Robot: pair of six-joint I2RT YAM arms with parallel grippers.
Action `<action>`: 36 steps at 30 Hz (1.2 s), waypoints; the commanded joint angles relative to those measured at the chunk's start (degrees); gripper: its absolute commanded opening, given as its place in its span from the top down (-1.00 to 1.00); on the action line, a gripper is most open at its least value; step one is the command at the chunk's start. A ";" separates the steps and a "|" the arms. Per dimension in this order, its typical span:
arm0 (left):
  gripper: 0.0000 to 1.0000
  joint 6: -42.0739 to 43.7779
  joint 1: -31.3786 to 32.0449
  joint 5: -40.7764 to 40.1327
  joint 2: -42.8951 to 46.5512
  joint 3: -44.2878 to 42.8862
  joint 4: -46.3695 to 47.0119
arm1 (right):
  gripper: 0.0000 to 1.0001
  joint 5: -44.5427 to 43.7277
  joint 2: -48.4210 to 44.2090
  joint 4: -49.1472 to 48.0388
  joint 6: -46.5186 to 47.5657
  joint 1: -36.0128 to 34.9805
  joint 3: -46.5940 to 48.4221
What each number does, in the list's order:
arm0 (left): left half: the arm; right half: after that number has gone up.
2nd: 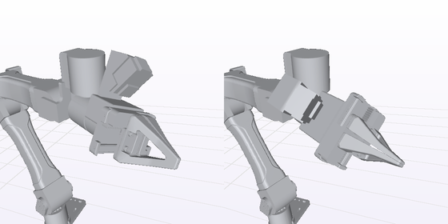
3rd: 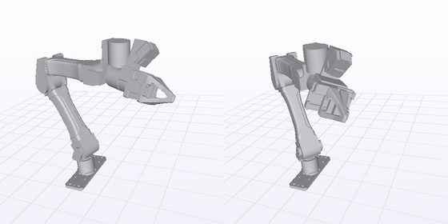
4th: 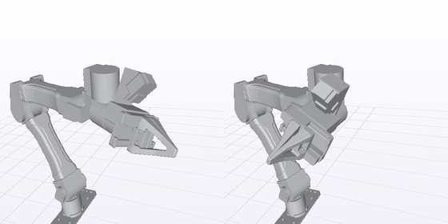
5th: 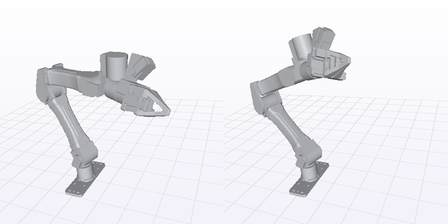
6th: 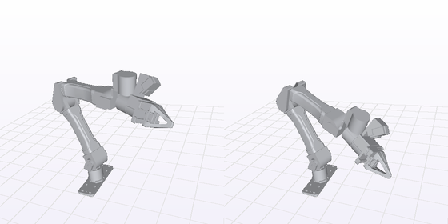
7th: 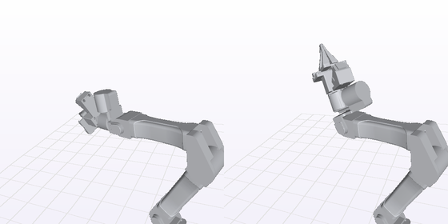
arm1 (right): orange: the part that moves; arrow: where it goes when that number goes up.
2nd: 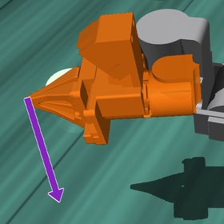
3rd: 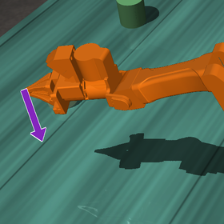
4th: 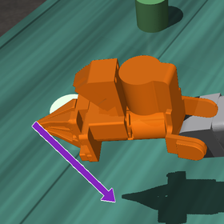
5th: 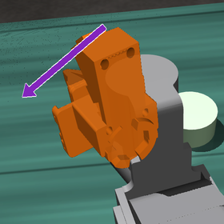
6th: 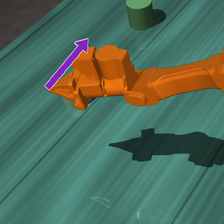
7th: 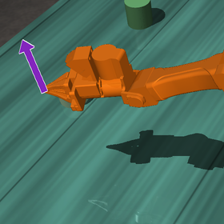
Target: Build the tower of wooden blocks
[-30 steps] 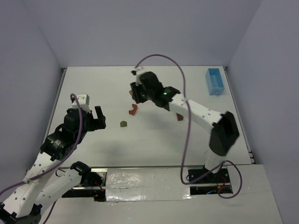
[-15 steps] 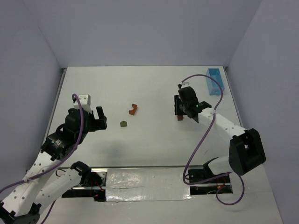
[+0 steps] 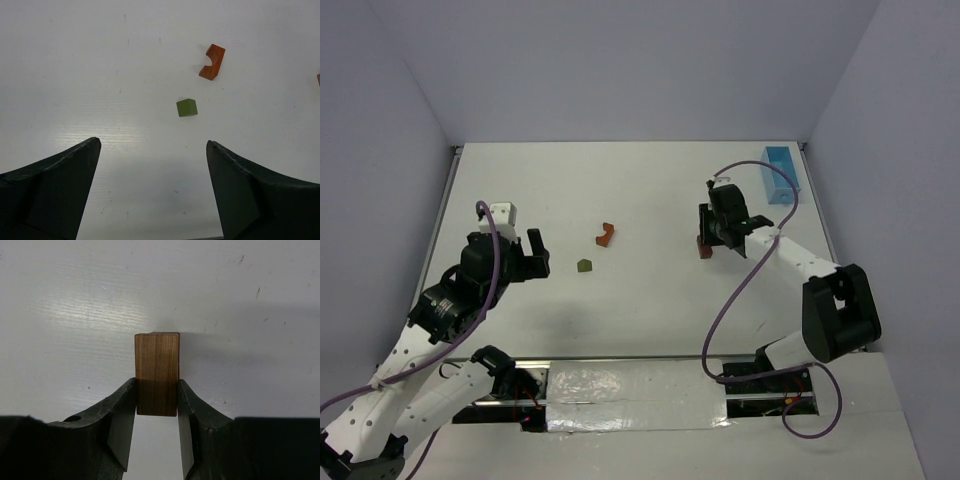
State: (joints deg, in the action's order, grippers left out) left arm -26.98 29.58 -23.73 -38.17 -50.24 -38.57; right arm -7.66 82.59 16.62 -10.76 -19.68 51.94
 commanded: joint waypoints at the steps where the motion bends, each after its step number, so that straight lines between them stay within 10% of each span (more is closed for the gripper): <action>1: -0.99 0.70 0.48 -0.18 -0.15 0.23 1.83 | 0.40 0.98 1.17 -2.65 1.36 0.96 0.53; 36: -0.99 0.53 2.23 -0.62 -0.32 0.23 1.56 | 0.03 2.39 4.43 -3.70 0.75 1.93 -1.41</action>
State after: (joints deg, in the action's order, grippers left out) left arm -26.98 31.42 -23.75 -38.50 -50.24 -38.57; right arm -5.26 88.31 14.57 -10.02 -18.11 50.98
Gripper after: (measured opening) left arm 0.994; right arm 0.470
